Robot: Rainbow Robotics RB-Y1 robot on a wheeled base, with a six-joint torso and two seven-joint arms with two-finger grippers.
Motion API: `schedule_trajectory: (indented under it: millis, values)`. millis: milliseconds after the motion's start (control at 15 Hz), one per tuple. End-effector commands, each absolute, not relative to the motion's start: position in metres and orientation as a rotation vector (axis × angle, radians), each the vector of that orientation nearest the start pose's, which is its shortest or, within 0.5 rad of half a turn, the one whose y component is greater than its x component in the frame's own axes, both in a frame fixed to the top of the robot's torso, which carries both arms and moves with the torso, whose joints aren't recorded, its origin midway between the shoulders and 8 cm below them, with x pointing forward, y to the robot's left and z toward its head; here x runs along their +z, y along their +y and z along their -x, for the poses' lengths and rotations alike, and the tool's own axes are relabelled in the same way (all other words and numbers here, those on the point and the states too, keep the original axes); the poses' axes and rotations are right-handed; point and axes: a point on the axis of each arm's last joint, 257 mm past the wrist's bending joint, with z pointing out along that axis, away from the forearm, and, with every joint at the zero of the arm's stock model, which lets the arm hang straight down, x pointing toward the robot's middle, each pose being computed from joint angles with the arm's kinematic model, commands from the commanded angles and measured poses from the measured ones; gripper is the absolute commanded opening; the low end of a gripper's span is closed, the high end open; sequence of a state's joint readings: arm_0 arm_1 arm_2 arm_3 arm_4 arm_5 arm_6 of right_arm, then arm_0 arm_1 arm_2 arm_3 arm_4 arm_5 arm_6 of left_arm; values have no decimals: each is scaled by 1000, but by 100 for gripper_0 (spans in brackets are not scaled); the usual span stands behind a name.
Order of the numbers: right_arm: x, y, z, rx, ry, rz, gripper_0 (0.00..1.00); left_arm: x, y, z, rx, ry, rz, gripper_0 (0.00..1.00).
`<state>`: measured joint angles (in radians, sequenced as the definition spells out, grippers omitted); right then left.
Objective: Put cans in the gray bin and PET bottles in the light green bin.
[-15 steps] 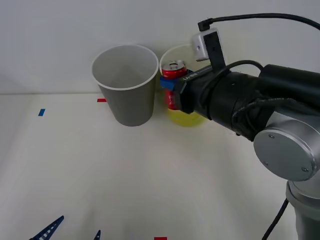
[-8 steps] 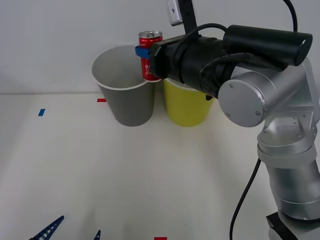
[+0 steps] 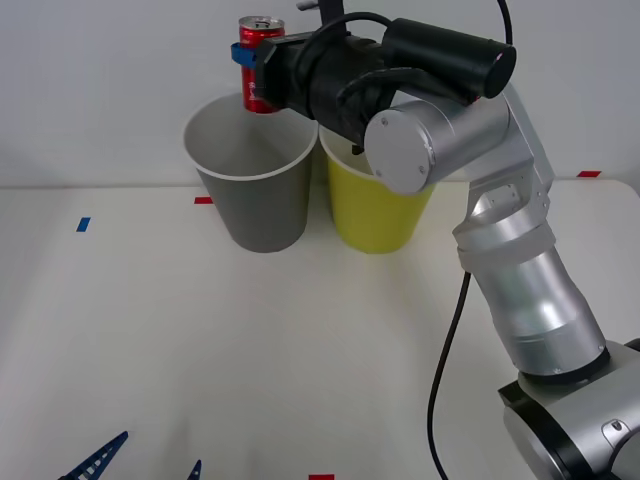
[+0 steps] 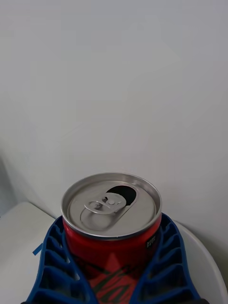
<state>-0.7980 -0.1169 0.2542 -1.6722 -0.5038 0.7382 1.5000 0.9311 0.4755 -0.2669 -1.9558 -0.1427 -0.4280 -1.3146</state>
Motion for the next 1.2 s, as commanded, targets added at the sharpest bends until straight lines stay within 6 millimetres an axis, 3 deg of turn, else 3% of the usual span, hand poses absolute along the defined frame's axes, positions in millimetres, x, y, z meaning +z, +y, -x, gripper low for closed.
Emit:
schedule_trajectory:
  millis: [67, 467, 1200]
  values:
    - [47, 93, -583, 615, 1509, 508, 1, -316, 225, -229, -156, 1765, -307, 100]
    - [31, 104, -607, 590, 1497, 497, 0, -316, 225, -229, -156, 1765, -307, 100]
    - [30, 118, -604, 585, 1491, 512, 0, -316, 225, -229, -156, 1765, -307, 100]
